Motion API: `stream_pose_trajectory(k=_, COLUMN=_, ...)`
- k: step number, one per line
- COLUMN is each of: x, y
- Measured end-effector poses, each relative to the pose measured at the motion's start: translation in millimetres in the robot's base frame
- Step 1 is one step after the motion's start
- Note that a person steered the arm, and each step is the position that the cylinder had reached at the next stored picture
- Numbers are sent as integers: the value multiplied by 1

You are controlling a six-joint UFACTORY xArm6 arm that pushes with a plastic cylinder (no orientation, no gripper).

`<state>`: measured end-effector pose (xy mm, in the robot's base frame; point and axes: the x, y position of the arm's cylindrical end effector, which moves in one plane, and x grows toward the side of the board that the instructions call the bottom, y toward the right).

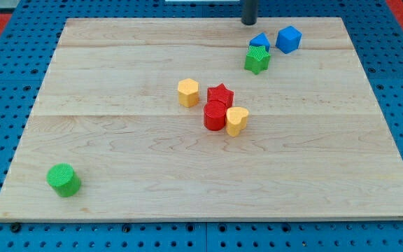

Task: Push the blue cube into the blue triangle

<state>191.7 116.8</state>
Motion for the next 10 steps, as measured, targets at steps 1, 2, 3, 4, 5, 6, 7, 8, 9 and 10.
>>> stream_pose_trajectory(k=1, x=26, y=23)
stream_pose_trajectory(k=2, x=82, y=16)
stream_pose_trajectory(k=3, x=74, y=17)
stream_pose_trajectory(k=4, x=24, y=57)
stream_pose_trajectory(k=5, x=5, y=127)
stream_pose_trajectory(k=6, x=70, y=128)
stream_pose_trajectory(k=7, x=112, y=34)
stream_pose_trajectory(k=8, x=127, y=-11)
stream_pose_trajectory(k=9, x=184, y=18)
stream_pose_trajectory(k=10, x=263, y=-11)
